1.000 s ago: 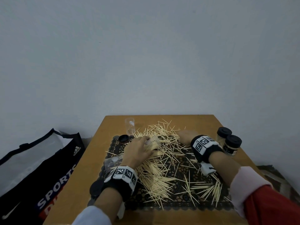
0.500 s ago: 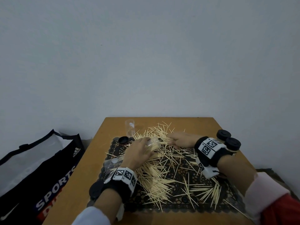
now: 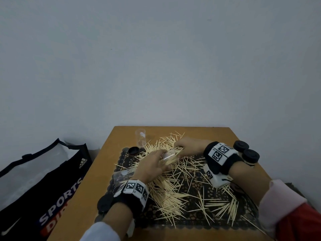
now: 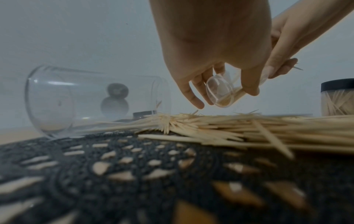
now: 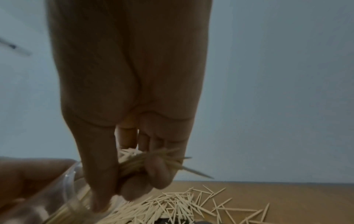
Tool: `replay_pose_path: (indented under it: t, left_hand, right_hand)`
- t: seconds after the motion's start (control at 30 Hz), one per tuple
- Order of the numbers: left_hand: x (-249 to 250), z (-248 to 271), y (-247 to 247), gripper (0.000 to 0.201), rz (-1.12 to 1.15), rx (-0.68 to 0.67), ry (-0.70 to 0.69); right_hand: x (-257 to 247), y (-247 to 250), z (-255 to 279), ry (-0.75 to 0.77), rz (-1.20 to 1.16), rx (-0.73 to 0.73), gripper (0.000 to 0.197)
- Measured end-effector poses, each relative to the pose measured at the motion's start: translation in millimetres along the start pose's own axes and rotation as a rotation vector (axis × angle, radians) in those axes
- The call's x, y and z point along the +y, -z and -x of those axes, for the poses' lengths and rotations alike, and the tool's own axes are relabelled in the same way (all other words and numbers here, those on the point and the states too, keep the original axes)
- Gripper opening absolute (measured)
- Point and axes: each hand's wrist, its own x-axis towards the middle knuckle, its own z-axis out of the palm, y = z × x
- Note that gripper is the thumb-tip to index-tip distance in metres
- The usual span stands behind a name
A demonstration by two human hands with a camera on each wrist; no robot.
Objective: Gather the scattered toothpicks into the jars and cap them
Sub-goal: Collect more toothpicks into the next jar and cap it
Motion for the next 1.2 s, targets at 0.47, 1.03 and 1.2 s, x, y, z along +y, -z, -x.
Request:
replay_pose_path:
  t: [0.47,1.03,1.2]
  left_hand:
    - [-4,-3,-1,0.057,0.018,0.105,0.010]
    - [-4,-3,-2,0.054,0.043,0.125,0.003]
    - [-4,-4,-2,0.054,0.042,0.135,0.000]
  right_hand:
    - [10,7,-10,0.006,-0.246,0.159,0.036]
    - [4,5,-9,0.064,-0.376,0.218,0.032]
    - [9,6,-7,0.055,-0.440,0.226,0.041]
